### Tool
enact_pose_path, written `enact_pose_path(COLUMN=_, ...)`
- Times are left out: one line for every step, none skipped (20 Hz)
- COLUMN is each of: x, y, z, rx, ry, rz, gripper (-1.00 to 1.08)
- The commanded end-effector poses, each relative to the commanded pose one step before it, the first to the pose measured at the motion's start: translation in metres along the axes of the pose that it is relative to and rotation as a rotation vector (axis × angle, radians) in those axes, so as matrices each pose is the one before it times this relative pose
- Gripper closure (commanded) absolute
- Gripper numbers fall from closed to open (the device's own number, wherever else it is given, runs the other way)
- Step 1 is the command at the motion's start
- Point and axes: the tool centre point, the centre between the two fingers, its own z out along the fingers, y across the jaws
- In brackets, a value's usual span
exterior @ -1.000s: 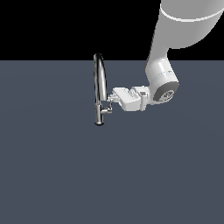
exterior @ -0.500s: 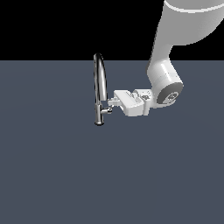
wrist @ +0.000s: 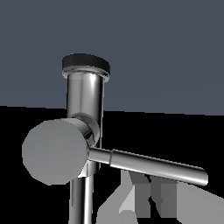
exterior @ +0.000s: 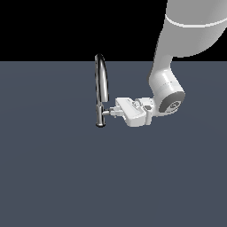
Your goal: Turn on the faucet by rotating a designated handle.
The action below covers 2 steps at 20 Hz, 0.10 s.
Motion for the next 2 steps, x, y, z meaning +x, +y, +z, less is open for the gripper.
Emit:
enact_pose_path(x=0.03650, y=0.01898, z=-0.00745, rx=0.01618, ry=0.00355, rz=0.03995, gripper=1.08)
enact_pose_path(x=0.00000, y=0.00000, z=0.00000, rx=0.00000, ry=0.00000, rz=0.00000, gripper=1.08)
